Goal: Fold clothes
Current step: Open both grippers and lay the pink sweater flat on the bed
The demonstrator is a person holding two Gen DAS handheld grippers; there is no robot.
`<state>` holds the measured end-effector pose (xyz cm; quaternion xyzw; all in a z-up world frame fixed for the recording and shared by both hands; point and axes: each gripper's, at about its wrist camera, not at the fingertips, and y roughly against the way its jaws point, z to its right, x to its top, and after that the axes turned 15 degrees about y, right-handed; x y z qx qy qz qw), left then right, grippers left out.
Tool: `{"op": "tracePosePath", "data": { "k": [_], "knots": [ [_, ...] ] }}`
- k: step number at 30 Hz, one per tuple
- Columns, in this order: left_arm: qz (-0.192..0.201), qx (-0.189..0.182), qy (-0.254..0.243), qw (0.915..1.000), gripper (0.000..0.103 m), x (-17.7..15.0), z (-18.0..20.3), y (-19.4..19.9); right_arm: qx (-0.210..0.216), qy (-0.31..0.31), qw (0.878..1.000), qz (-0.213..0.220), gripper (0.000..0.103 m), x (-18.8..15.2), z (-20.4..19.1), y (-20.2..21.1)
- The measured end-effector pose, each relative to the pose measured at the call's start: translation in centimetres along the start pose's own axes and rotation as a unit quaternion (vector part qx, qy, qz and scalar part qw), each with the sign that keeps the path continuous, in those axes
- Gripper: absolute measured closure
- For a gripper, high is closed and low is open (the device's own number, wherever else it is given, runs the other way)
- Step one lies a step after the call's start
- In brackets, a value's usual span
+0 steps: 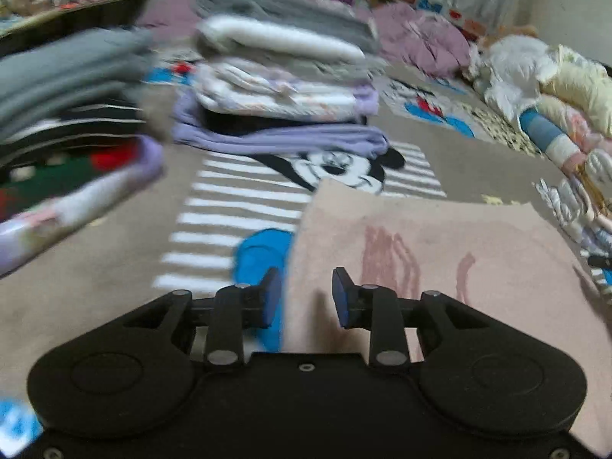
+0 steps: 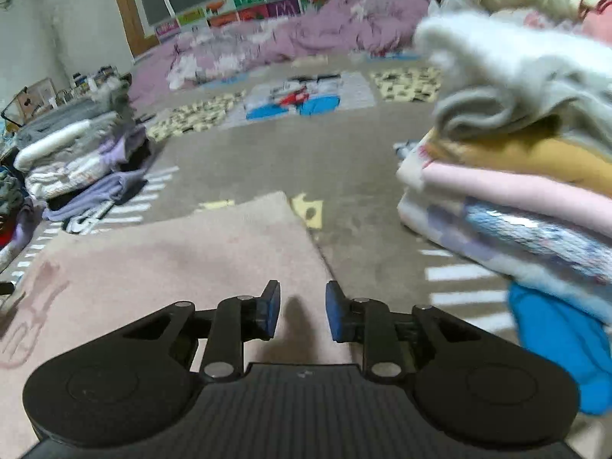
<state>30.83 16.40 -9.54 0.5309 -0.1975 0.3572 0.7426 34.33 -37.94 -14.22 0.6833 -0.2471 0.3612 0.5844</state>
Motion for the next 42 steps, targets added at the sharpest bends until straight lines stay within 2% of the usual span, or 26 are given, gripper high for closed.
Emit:
{"op": "tracePosePath", "data": {
  "k": [2, 6, 7, 10, 13, 15, 16, 17, 18, 20, 21, 22, 24, 26, 27, 28, 29, 31, 33, 34, 35, 36, 38, 40, 41, 42],
  "knots": [
    [0.02, 0.01, 0.011, 0.9997, 0.075, -0.9, -1.2, 3.1, 0.017, -0.018, 1.0, 0.013, 0.074, -1.1, -0.3, 2.2],
    [0.06, 0.064, 0.028, 0.9957, 0.069, -3.4, -2.6, 7.8, 0.051, -0.028, 0.998, 0.03, 0.074, -4.1, -3.5, 5.9],
    [0.067, 0.066, 0.036, 0.9949, 0.069, -4.3, -2.9, 8.9, 0.063, -0.03, 0.997, 0.034, 0.073, -5.0, -4.5, 6.9],
    [0.074, 0.027, 0.033, 0.9963, 0.069, -7.7, -2.0, 11.6, 0.102, -0.026, 0.994, 0.042, 0.073, -7.2, -7.7, 9.1],
    [0.08, -0.001, -0.006, 0.9968, 0.069, -12.2, 0.4, 12.9, 0.142, 0.012, 0.989, 0.044, 0.073, -9.3, -12.1, 10.8],
    [0.056, 0.012, -0.03, 0.9979, 0.068, -15.6, 1.3, 12.0, 0.17, 0.054, 0.983, 0.04, 0.073, -10.8, -15.5, 11.6],
    [0.026, 0.034, -0.051, 0.9978, 0.062, -17.7, 1.5, 10.5, 0.178, 0.089, 0.979, 0.033, 0.073, -11.8, -17.5, 11.9],
    [0.051, 0.051, -0.095, 0.9929, 0.06, -20.1, 1.7, 10.0, 0.177, 0.127, 0.976, 0.023, 0.067, -13.1, -19.0, 12.0],
    [0.081, 0.074, -0.139, 0.9842, 0.06, -21.5, 2.7, 10.4, 0.177, 0.163, 0.971, 0.014, 0.056, -14.3, -20.6, 12.0],
    [0.122, 0.112, -0.207, 0.9643, 0.062, -23.4, 5.4, 11.7, 0.166, 0.203, 0.965, 0.024, 0.055, -15.8, -22.3, 13.2],
    [0.128, 0.104, -0.219, 0.9616, 0.06, -24.2, 6.2, 12.3, 0.158, 0.211, 0.964, 0.037, 0.055, -16.1, -22.7, 14.0],
    [0.13, 0.091, -0.229, 0.9605, 0.056, -25.0, 6.8, 12.8, 0.15, 0.22, 0.963, 0.051, 0.055, -16.5, -23.1, 14.9],
    [0.11, 0.089, -0.219, 0.9655, 0.057, -25.3, 6.7, 12.6, 0.148, 0.233, 0.958, 0.078, 0.054, -17.1, -23.6, 16.4],
    [0.085, 0.091, -0.203, 0.9711, 0.056, -25.3, 6.3, 12.3, 0.141, 0.255, 0.956, 0.038, 0.052, -18.0, -24.2, 15.6],
    [0.076, 0.09, -0.178, 0.977, 0.053, -24.7, 5.9, 12.6, 0.138, 0.261, 0.955, 0.023, 0.051, -18.3, -24.4, 15.4],
    [0.08, 0.094, -0.136, 0.983, 0.053, -23.7, 5.1, 13.4, 0.14, 0.249, 0.958, 0.029, 0.051, -18.5, -23.9, 15.7],
    [0.089, 0.103, -0.108, 0.9848, 0.053, -23.3, 4.2, 13.9, 0.14, 0.239, 0.96, 0.034, 0.053, -18.6, -23.4, 16.1],
    [0.062, 0.106, -0.067, 0.9901, 0.049, -22.9, 2.9, 13.5, 0.117, 0.219, 0.967, 0.06, 0.059, -18.3, -22.2, 17.5],
    [0.053, 0.111, -0.04, 0.9916, 0.045, -22.2, 2.6, 13.7, 0.092, 0.177, 0.976, 0.09, 0.054, -18.5, -20.3, 18.4],
    [0.059, 0.107, -0.032, 0.992, 0.045, -22.0, 2.8, 14.0, 0.074, 0.147, 0.984, 0.065, 0.052, -18.5, -18.9, 17.8],
    [0.068, 0.102, -0.031, 0.9919, 0.045, -22.1, 3.1, 14.4, 0.059, 0.116, 0.991, 0.043, 0.053, -18.6, -17.5, 17.2],
    [0.079, 0.097, -0.033, 0.9916, 0.045, -22.3, 3.4, 14.7, 0.057, 0.077, 0.995, 0.037, 0.062, -19.0, -15.8, 16.8],
    [0.099, 0.086, -0.042, 0.9905, 0.045, -22.8, 4.3, 15.3, 0.041, 0.005, 0.996, 0.073, 0.064, -19.3, -12.8, 18.1],
    [0.12, 0.072, -0.063, 0.9881, 0.045, -23.6, 5.4, 16.1, -0.001, -0.027, 0.99, 0.136, 0.058, -19.3, -10.7, 20.0],
    [0.128, 0.061, -0.077, 0.9869, 0.045, -23.9, 6.1, 16.2, -0.013, -0.038, 0.989, 0.143, 0.048, -19.2, -9.8, 20.2],
    [0.133, 0.049, -0.091, 0.9858, 0.045, -24.2, 6.7, 16.3, -0.023, -0.049, 0.989, 0.137, 0.045, -19.4, -8.9, 19.9]
  ]
}}
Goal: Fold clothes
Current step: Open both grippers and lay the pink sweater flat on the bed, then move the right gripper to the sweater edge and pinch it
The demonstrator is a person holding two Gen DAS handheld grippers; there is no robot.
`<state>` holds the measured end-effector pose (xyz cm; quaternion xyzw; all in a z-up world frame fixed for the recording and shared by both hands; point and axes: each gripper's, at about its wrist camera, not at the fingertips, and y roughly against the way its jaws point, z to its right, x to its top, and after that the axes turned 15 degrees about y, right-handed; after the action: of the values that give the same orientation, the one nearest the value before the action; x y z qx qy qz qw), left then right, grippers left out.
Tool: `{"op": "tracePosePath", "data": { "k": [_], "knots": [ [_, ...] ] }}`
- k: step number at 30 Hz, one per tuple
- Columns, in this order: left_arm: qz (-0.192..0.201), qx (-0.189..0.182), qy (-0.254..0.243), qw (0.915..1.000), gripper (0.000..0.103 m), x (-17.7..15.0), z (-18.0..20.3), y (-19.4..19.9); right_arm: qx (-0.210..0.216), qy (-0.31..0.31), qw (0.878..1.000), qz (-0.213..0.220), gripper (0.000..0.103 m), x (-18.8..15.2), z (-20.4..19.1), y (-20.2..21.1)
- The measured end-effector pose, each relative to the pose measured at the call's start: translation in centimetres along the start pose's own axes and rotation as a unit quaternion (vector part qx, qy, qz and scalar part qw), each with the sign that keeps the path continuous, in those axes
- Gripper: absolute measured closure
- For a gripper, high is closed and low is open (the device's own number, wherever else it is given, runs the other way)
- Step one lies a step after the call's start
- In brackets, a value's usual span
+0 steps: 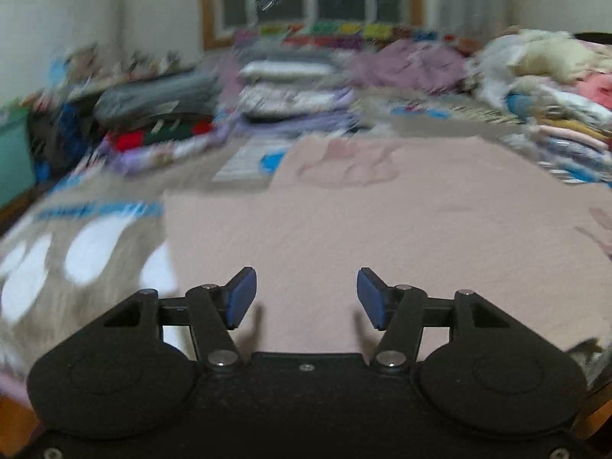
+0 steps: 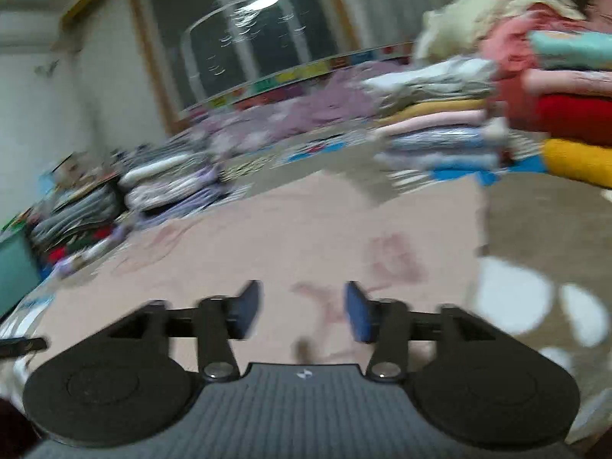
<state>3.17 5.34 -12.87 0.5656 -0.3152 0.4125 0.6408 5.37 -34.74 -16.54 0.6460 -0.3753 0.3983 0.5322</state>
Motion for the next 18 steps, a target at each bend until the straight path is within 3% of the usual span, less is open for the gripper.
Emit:
{"op": "tracePosePath", "data": {
  "k": [2, 3, 5, 7, 11, 14, 16, 18],
  "knots": [
    [0.006, -0.023, -0.024, 0.9994, 0.045, -0.4, 1.4, 0.0, -0.021, -0.009, 0.999, -0.04, 0.048, -0.7, 1.2, -1.1],
    [0.002, -0.031, -0.036, 0.9989, 0.045, -0.7, 2.2, -0.3, -0.031, -0.004, 0.998, -0.051, 0.062, -0.9, 1.5, -1.1],
    [-0.007, -0.043, -0.06, 0.9973, 0.045, -1.2, 3.6, -1.1, -0.049, 0.006, 0.996, -0.072, 0.067, -1.1, 1.9, -1.2],
    [-0.017, -0.053, -0.076, 0.9956, 0.045, -1.8, 4.5, -1.6, -0.069, 0.01, 0.995, -0.065, 0.071, -1.3, 2.4, -0.4],
    [-0.028, -0.07, -0.09, 0.9931, 0.045, -2.3, 6.0, -2.4, -0.084, -0.029, 0.995, -0.045, 0.05, -2.0, 4.1, 0.6],
    [-0.043, -0.062, -0.114, 0.9906, 0.045, -3.3, 6.9, -3.5, -0.08, -0.08, 0.992, -0.047, 0.05, -2.8, 5.9, 0.5],
    [-0.048, -0.053, -0.129, 0.9891, 0.044, -3.9, 7.5, -3.9, -0.073, -0.083, 0.992, -0.052, 0.069, -3.1, 6.4, 0.2],
    [-0.05, -0.05, -0.128, 0.9893, 0.044, -3.8, 7.7, -3.9, -0.088, -0.038, 0.993, -0.073, 0.08, -3.0, 5.6, -0.1]
  ]
}}
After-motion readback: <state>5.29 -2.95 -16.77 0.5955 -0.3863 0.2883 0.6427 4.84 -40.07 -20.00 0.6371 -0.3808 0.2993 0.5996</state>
